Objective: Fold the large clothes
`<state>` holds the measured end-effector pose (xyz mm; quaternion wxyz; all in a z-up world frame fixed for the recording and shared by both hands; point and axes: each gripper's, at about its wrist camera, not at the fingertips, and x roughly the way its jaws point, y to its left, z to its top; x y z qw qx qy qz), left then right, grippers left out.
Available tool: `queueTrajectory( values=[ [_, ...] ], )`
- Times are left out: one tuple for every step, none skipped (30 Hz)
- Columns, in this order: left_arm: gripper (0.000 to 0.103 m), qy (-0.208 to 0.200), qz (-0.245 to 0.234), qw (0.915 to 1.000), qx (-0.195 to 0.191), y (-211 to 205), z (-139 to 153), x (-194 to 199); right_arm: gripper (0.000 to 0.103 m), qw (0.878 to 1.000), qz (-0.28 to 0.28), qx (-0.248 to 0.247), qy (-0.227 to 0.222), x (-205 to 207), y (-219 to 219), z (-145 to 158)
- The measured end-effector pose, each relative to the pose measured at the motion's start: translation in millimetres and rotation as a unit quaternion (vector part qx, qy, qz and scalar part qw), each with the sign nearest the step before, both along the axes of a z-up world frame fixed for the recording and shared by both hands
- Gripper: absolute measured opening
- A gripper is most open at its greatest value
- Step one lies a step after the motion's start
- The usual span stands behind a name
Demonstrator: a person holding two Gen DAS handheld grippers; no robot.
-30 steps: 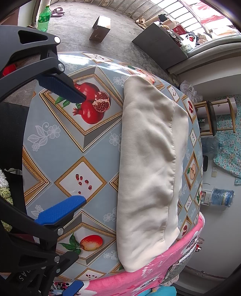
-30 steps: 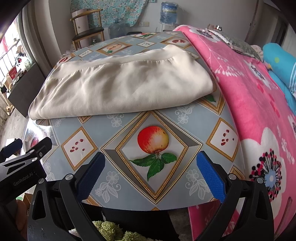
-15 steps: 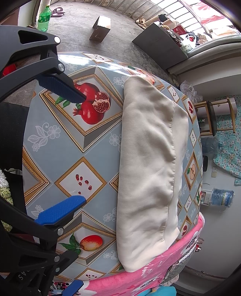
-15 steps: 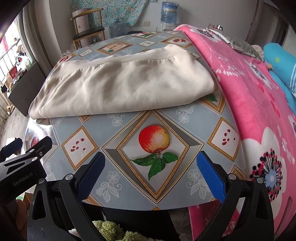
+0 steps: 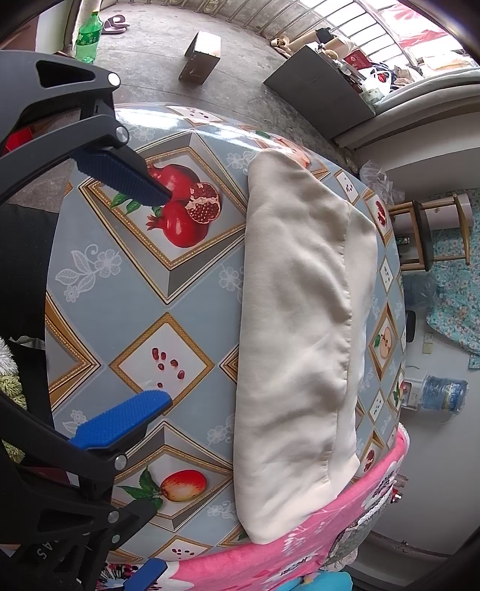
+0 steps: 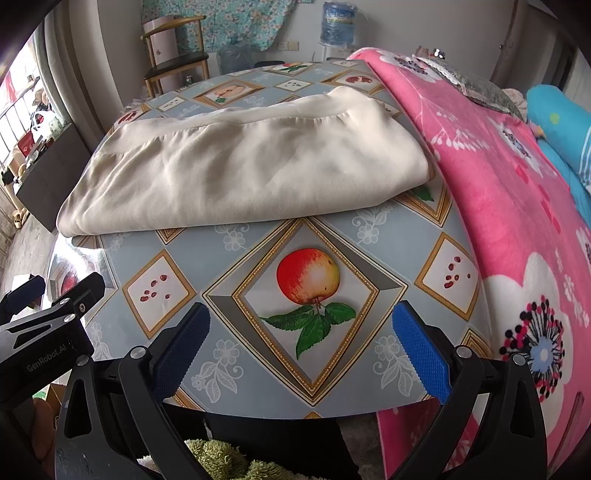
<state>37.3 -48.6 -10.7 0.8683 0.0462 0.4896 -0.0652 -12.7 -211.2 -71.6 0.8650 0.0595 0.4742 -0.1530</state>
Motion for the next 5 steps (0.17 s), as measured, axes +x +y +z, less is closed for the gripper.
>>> queueTrajectory(
  values=[
    [0.098,0.0,0.0,1.0,0.0,0.0,0.1,0.1,0.096,1.0,0.0,0.0,0.0,-0.4,0.4,-0.1],
    [0.098,0.0,0.001,1.0,0.0,-0.2,-0.3,-0.1,0.096,1.0,0.0,0.0,0.0,-0.2,0.3,0.0],
    [0.098,0.001,0.001,1.0,-0.001,-0.2,-0.5,0.0,0.096,1.0,0.0,0.0,0.0,0.1,-0.2,0.1],
    [0.098,0.0,0.001,1.0,0.0,-0.4,-0.6,-0.1,0.096,1.0,0.0,0.0,0.0,-0.1,-0.1,0.1],
    [0.098,0.0,0.001,1.0,0.001,-0.4,-0.6,-0.2,0.096,1.0,0.0,0.0,0.0,0.2,-0.5,0.1]
  ],
)
